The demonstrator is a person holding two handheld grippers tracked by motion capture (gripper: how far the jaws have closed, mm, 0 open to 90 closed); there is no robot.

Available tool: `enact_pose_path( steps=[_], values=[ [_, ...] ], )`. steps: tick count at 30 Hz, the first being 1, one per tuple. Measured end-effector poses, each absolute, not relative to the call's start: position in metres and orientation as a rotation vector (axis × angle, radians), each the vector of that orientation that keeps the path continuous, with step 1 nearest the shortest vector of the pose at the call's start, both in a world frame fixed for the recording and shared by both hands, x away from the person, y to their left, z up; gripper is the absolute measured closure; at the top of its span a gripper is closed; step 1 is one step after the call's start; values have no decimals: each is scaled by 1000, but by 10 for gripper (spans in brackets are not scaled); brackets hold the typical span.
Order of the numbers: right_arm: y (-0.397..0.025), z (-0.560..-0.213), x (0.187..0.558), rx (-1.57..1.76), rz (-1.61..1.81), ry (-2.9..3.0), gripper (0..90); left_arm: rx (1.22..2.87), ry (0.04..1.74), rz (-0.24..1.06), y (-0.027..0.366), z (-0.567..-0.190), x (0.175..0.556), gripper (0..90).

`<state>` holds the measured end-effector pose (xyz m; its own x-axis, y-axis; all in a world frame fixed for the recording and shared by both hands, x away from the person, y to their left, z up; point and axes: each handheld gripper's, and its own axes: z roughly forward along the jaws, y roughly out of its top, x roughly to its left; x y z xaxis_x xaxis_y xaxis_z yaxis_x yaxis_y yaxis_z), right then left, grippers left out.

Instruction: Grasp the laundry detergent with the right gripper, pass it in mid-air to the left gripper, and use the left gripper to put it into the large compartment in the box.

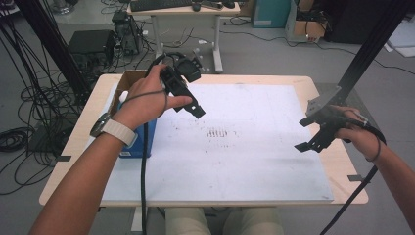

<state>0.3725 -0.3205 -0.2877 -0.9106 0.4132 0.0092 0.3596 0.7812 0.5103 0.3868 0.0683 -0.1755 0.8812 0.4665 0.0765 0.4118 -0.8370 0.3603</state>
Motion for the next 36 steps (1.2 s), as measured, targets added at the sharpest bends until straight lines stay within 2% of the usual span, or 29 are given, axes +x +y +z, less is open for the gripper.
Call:
enact_pose_path(
  steps=[17, 36],
  values=[
    [-317, -287, 374, 631, 803, 2867, 38, 2786, 449, 217, 33, -197, 371, 89],
    [-314, -287, 376, 570, 840, 2853, 38, 2760, 398, 246, 23, -201, 363, 89]
  ],
)
